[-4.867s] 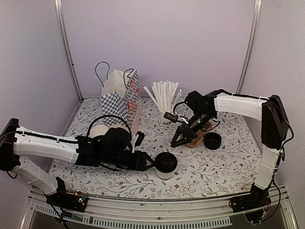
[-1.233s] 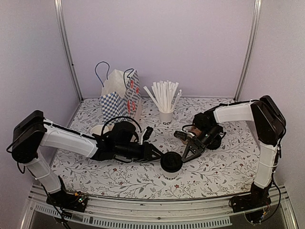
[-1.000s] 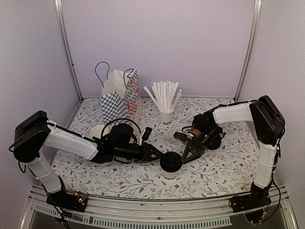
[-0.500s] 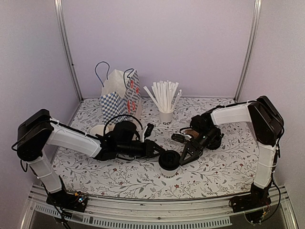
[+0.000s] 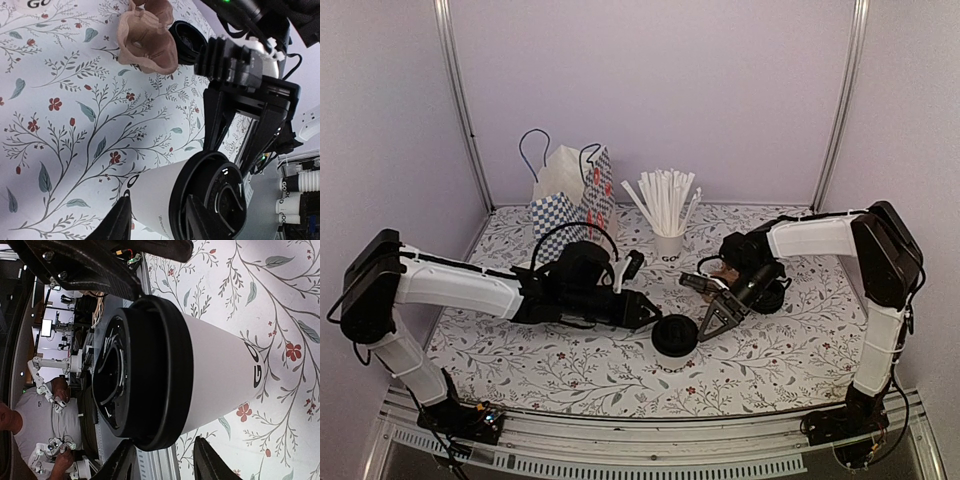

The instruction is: Pack the takeout coffee

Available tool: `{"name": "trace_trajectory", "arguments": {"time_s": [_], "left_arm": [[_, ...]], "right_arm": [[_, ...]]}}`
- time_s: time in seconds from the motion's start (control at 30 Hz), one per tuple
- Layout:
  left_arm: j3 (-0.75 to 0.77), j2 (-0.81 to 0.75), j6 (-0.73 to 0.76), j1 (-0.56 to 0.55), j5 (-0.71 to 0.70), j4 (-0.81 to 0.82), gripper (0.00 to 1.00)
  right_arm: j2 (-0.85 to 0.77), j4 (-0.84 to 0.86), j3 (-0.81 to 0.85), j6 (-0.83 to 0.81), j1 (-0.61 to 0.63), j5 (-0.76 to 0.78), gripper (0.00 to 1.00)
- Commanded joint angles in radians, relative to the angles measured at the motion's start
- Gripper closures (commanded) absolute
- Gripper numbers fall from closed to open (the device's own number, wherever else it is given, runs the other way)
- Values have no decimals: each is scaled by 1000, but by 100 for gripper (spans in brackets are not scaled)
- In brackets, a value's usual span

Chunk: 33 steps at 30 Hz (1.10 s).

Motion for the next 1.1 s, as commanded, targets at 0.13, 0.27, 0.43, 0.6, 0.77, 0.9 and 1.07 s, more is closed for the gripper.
{"name": "trace_trajectory", "arguments": {"time_s": [0.13, 0.27, 0.43, 0.6, 0.77, 0.9, 1.07], "left_arm": [[57, -67, 52, -6, -39, -44, 51], [21, -116, 12, -7, -47, -51, 44], [-11, -139, -33, -32, -50, -75, 35], [10, -101, -56, -55, -73, -104, 25], [46, -15, -47, -55, -48, -88, 25], [54, 47, -40, -53, -14, -68, 29], [50, 99, -21, -47, 31, -48, 34]], "right_arm": [[-53, -2, -10, -38, 8, 63, 56], [-65, -28, 13, -52, 7, 56, 55], [-79, -45, 35, -71, 7, 47, 52], [-70, -34, 54, -62, 4, 74, 52], [-47, -32, 101, -52, -9, 85, 53], [-34, 1, 115, -18, -31, 108, 57], [1, 22, 116, 8, -38, 97, 61]]}}
